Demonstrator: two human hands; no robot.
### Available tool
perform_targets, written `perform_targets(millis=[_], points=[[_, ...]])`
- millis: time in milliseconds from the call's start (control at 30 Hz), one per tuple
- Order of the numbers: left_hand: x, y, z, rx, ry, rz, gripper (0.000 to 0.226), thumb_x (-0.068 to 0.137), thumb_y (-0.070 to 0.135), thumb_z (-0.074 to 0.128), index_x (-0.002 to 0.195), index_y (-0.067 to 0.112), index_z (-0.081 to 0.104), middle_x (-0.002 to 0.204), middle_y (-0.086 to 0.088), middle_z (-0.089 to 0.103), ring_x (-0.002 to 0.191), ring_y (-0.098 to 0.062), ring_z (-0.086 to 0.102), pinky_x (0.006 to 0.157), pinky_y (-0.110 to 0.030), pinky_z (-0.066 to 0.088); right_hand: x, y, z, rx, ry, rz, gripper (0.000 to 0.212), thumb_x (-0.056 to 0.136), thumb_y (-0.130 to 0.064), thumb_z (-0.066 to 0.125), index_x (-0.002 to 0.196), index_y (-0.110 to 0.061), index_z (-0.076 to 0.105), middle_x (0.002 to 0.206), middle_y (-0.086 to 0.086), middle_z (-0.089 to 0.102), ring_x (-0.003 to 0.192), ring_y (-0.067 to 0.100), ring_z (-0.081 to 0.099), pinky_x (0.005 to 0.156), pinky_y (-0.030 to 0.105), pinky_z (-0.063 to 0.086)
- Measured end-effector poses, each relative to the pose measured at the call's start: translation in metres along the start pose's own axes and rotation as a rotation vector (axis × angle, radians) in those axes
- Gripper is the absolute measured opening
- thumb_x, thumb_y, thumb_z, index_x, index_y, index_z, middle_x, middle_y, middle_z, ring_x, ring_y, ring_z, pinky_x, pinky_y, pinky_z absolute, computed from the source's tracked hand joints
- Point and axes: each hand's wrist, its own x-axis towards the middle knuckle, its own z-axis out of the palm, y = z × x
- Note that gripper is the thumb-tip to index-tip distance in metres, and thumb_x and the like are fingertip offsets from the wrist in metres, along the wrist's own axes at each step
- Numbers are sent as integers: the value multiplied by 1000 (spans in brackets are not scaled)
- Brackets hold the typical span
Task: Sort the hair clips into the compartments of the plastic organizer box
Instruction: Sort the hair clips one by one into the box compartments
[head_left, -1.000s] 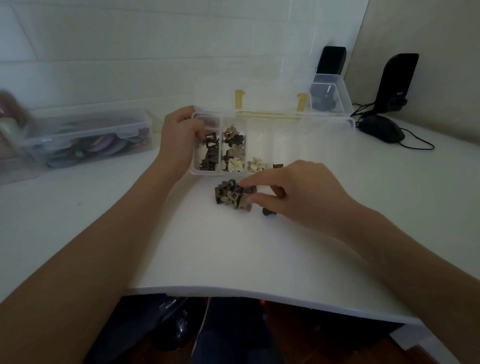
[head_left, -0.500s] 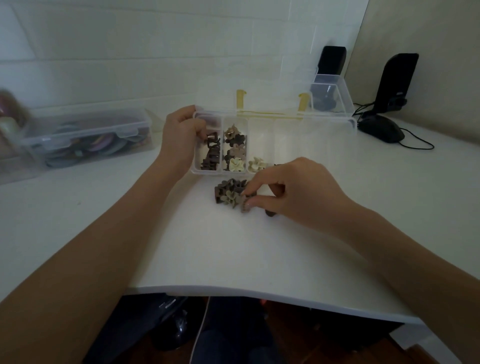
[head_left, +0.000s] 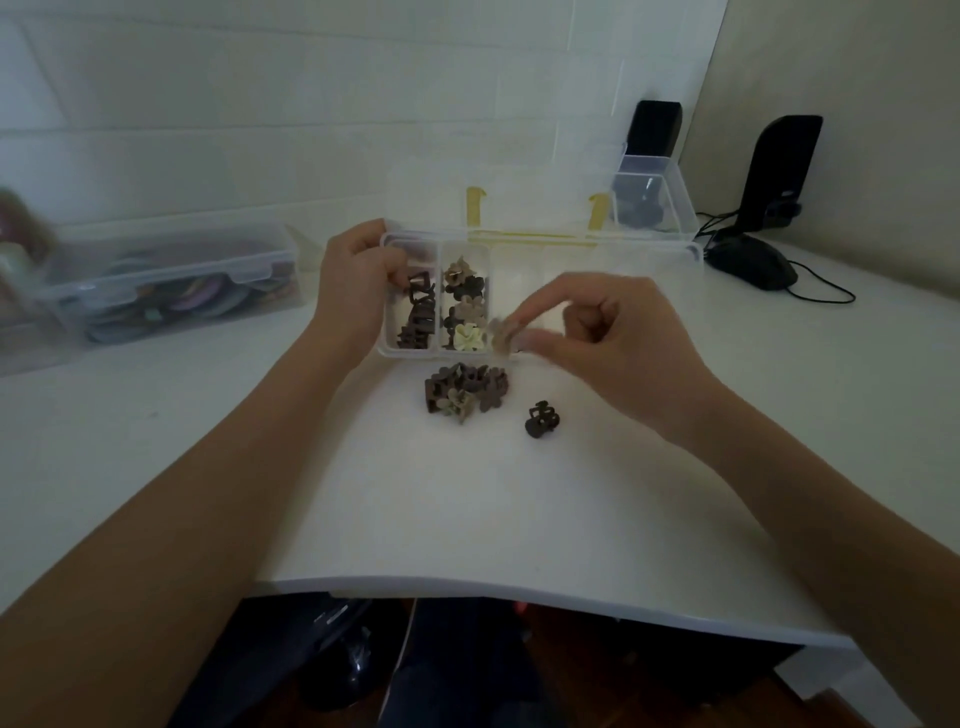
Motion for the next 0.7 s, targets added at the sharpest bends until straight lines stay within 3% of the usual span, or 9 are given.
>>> perform_targets(millis=[133,200,333,433,600,700], points=[[1,-2,-1,-3,2,-1,25,45,1,42,37,24,47,41,14,43,44,-3,40,42,-14,34,5,5,-19,-310,330,-48,4,85,-32,64,85,-28,66,42,-4,39,39,12,26,46,24,26],[1,-2,-1,4,6,-3,25,44,1,42,36,24,48,40,15,44,44,-2,40,41,-14,33,7,8,-28,-524,395,-56,7,88,-33,60,88,-27,64,43,-4,40,38,11,31,46,23,30],[1,0,-1,-7,45,-4,21,42,2,42,41,23,45,47,8,44,45,-4,39,40,-15,30,5,10,-36,-817,361,-32,8,86,-30,55,88,-23,57,50,5,54,43,24,50,49,30,42],[0,1,-3,-10,50,-9,18,42,2,43,45,20,45,54,0,44,48,-7,41,43,-18,31,5,14,-36,-873,307,3,9,84,-32,55,86,-23,57,52,2,54,45,22,50,48,27,39],[-2,3,-3,-22,31,-10,22,43,2,42,39,23,43,43,12,42,43,-4,38,40,-15,30,6,23,-33,-913,-27,217,18,87,-38,53,97,-34,69,72,-4,59,72,23,60,63,29,43],[0,1,-3,-8,50,-18,21,43,2,43,41,23,43,47,6,42,46,-7,38,42,-17,30,5,22,-34,-916,27,176,23,90,-39,50,99,-34,71,73,-5,63,72,23,62,64,32,48]])
